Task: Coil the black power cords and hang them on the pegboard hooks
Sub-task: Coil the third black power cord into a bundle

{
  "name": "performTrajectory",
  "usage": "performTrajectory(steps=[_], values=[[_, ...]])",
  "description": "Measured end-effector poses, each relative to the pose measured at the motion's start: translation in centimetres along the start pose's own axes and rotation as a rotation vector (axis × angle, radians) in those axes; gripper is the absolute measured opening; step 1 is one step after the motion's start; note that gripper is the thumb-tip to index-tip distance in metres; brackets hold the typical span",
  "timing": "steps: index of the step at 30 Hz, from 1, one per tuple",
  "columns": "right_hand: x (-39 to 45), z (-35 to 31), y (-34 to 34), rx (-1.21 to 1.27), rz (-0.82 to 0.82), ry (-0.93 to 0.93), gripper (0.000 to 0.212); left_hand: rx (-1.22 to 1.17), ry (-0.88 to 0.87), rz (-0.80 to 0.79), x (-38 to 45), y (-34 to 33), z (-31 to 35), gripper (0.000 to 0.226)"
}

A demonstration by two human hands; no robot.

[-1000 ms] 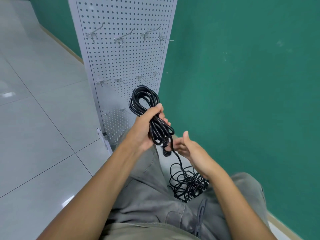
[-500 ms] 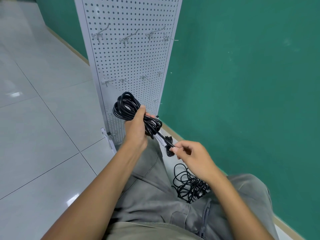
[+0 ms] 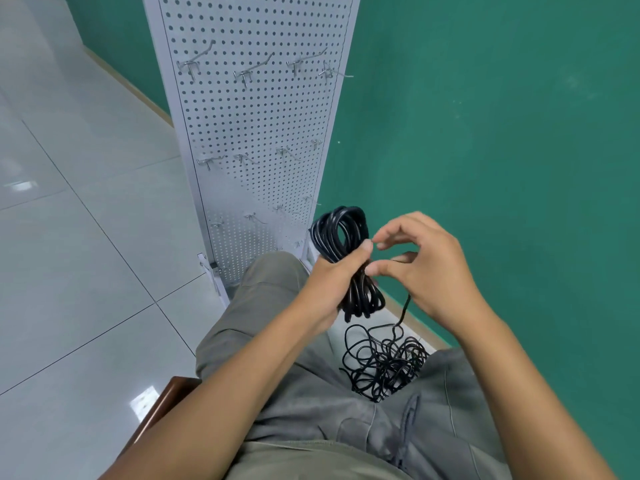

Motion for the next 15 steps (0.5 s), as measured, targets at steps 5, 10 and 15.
performTrajectory(steps=[5, 10, 15], values=[[-0.1, 1.5, 1.1, 0.060, 0.074, -0.054, 0.047, -0.200, 0.226, -0.188, -1.0, -2.6, -1.8, 0.041], [-0.3, 5.4, -0.2, 0.425, -0.036, -0.134, 0.076, -0.362, 0.231, -0.400, -1.7, -5.0, -1.6, 0.039], [-1.3, 7.0, -2.5, 0.625, -0.125, -0.148, 0.108, -0.475, 0.294, -0.536, -1.7, -5.7, -2.4, 0.061]])
Point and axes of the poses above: each hand's wrist, its own x-axis towards the middle knuckle, its own y-axis out of the back of the hand, z = x × y, the point moved 9 cm from there along x, towards the middle knuckle, and after that the axes turned 9 degrees about -z, right-handed, at the moved point
